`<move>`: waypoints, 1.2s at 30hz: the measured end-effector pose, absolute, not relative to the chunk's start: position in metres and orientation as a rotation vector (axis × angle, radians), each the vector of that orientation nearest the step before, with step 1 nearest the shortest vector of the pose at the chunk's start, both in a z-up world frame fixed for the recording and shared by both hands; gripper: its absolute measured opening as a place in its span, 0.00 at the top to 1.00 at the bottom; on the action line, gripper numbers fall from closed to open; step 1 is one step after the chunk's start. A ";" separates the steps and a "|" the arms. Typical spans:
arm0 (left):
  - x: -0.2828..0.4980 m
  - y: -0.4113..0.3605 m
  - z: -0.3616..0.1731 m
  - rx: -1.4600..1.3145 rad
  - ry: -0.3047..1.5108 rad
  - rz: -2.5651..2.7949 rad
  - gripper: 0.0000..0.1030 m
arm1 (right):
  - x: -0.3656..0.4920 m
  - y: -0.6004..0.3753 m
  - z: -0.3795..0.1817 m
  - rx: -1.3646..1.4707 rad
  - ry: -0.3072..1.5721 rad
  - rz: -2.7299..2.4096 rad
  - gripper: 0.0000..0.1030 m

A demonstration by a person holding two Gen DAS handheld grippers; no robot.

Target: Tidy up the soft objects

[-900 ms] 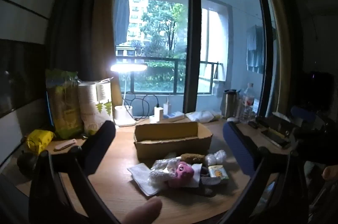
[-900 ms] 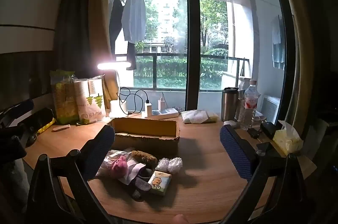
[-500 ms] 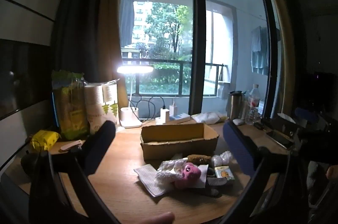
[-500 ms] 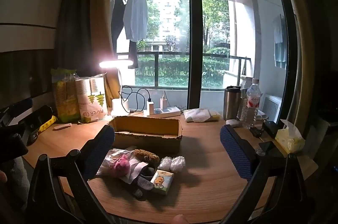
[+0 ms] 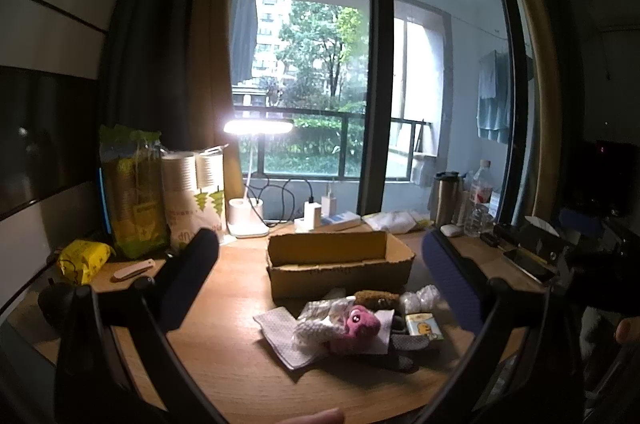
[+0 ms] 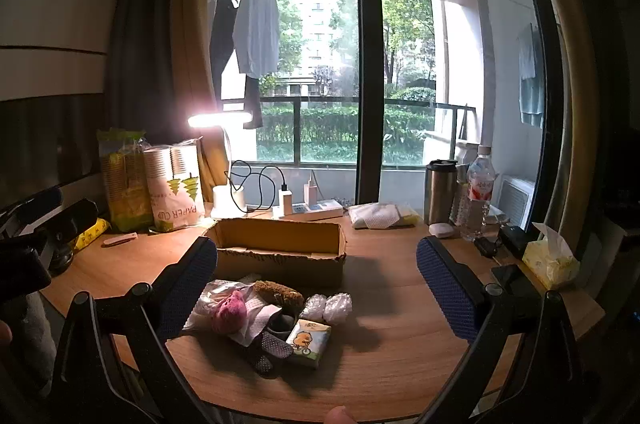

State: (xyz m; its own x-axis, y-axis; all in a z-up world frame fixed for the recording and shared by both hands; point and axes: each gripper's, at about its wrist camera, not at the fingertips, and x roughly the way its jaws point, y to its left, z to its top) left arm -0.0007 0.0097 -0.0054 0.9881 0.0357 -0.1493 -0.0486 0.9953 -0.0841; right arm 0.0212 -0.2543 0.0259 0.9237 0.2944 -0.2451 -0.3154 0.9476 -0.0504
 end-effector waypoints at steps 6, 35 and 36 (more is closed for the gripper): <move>-0.002 0.010 -0.006 -0.092 0.147 0.043 0.01 | 0.020 -0.254 0.025 -0.093 0.239 0.324 0.01; -0.005 0.010 -0.006 -0.098 0.143 0.032 0.01 | 0.021 -0.250 0.023 -0.090 0.247 0.328 0.01; -0.005 0.010 -0.006 -0.099 0.142 0.033 0.01 | 0.021 -0.251 0.023 -0.089 0.248 0.327 0.01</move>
